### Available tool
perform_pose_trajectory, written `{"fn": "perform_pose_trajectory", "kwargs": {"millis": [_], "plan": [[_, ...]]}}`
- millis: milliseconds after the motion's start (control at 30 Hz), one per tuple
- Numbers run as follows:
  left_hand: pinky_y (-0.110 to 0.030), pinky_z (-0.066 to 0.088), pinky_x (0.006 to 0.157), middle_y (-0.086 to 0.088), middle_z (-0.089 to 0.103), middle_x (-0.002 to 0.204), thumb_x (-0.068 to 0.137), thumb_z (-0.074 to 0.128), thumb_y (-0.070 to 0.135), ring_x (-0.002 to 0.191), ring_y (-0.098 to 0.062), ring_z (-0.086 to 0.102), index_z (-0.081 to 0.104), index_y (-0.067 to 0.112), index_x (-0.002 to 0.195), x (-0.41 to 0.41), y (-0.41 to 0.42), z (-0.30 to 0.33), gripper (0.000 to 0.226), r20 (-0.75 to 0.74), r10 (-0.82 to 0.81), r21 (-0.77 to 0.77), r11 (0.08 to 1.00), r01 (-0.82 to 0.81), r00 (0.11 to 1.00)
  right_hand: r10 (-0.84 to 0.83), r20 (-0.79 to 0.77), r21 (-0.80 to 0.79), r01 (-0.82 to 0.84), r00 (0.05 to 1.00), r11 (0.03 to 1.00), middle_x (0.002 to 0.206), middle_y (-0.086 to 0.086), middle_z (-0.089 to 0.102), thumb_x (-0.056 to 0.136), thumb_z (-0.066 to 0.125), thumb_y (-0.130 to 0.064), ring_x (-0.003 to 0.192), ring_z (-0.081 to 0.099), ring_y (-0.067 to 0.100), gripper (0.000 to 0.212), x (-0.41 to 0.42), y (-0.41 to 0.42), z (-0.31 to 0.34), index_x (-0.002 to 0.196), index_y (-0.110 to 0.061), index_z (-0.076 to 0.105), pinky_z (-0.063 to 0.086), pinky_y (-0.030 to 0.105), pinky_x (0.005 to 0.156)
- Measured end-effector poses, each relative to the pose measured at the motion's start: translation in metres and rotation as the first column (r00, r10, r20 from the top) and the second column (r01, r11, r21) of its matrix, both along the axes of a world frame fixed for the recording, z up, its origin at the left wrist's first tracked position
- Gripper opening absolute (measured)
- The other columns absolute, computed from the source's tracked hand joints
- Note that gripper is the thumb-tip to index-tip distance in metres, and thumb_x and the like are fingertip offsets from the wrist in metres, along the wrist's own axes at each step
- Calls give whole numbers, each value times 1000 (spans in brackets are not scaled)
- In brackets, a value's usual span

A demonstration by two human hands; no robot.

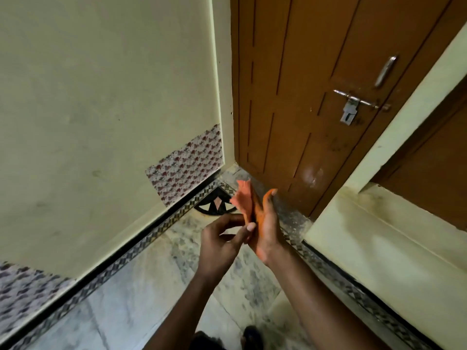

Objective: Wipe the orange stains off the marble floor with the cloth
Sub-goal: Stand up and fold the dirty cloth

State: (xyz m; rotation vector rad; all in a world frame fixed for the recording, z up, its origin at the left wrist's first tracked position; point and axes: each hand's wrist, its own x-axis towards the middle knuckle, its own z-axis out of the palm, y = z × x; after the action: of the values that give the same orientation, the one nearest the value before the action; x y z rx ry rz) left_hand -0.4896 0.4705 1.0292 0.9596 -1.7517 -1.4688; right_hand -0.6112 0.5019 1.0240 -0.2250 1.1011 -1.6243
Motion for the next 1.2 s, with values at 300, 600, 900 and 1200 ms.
{"fn": "perform_pose_trajectory", "kwargs": {"millis": [300, 600, 900, 1200], "plan": [[-49, 63, 77, -5, 80, 90, 105, 63, 27, 85, -28, 77, 79, 15, 94, 7, -31, 6, 23, -1, -46, -29, 999, 46, 999, -94, 144, -49, 102, 985, 994, 139, 16, 68, 110, 44, -46, 130, 65, 32, 47, 15, -5, 4, 143, -19, 65, 53, 49, 106], [-18, 53, 50, 5, 73, 62, 105, 63, 18, 56, -5, 71, 71, 11, 82, 20, -95, 58, 26, 6, -11, 69, 998, 11, 1000, -8, -588, 23, 27, 809, 999, 155, -5, 53, 74, 74, -30, 138, 55, 16, 69, 45, -19, 3, 141, -43, 60, 52, 36, 108], [-31, 63, 60, -11, 78, 77, 107, 53, 41, 71, -25, 79, 73, 1, 90, 49, -133, 70, 48, -8, -137, 118, 984, 137, 991, -37, -888, 54, 184, 458, 981, 119, -4, 50, 102, 67, -21, 100, 59, -2, 19, 87, -44, 18, 96, -38, 68, 48, 14, 79], [-38, 63, 76, -16, 80, 94, 90, 82, 24, 89, -31, 79, 71, 0, 103, 81, -155, 45, 29, -66, -315, 152, 935, 321, 947, -48, -812, 127, 257, 581, 958, 94, -12, 77, 97, 73, -16, 80, 75, 5, 32, 122, -55, 28, 120, -37, 68, 56, 16, 64]]}}
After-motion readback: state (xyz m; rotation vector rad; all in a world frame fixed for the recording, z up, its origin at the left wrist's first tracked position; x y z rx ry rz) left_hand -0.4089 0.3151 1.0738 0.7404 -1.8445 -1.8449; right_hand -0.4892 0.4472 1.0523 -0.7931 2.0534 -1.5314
